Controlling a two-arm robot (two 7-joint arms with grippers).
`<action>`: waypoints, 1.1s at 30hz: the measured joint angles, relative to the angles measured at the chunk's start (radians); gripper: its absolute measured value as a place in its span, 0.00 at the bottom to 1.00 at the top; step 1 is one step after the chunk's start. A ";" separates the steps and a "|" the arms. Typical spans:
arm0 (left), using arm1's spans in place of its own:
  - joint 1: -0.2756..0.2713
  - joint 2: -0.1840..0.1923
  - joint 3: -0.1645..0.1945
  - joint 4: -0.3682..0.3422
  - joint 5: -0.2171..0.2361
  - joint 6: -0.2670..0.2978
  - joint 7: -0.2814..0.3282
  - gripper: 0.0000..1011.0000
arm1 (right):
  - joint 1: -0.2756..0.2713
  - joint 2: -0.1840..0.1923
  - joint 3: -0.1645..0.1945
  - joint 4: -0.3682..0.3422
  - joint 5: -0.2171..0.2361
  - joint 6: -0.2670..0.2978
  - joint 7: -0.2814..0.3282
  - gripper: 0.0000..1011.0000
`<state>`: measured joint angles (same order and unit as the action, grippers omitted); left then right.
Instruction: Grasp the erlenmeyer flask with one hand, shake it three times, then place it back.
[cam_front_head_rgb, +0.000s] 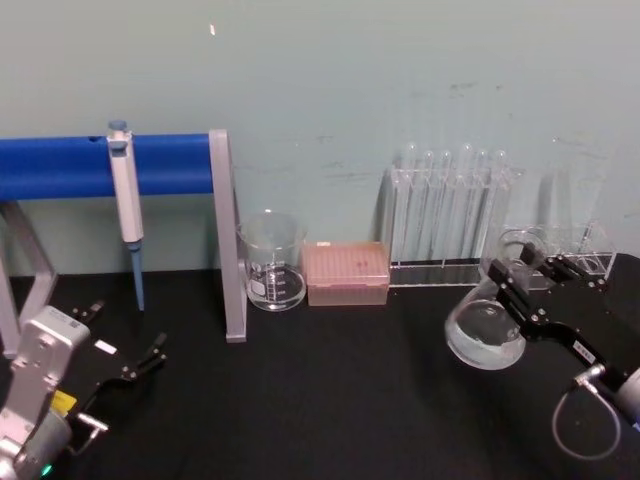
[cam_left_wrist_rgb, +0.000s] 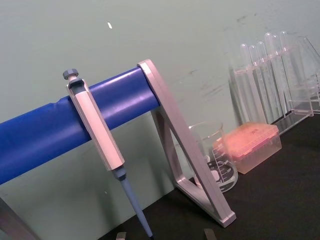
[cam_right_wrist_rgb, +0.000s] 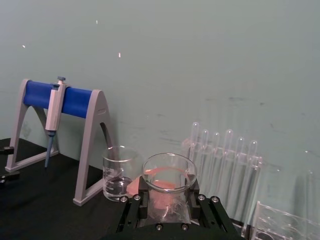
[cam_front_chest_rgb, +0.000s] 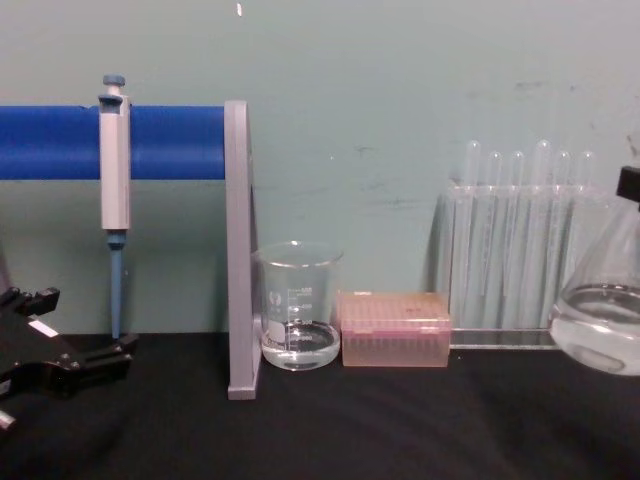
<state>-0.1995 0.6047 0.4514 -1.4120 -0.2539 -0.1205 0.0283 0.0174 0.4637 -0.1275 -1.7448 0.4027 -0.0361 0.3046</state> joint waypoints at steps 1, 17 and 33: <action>0.000 0.000 0.000 0.000 0.000 0.000 0.000 0.99 | 0.000 0.000 0.000 0.000 0.000 0.000 0.000 0.44; 0.000 0.000 0.000 0.000 0.000 0.000 0.000 0.99 | 0.076 -0.025 -0.085 0.046 -0.004 0.015 0.087 0.44; 0.000 0.000 0.000 0.000 0.000 0.000 0.000 0.99 | 0.152 -0.041 -0.203 0.094 0.006 0.025 0.150 0.44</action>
<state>-0.1995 0.6046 0.4514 -1.4120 -0.2538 -0.1206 0.0283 0.1694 0.4231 -0.3310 -1.6510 0.4090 -0.0113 0.4542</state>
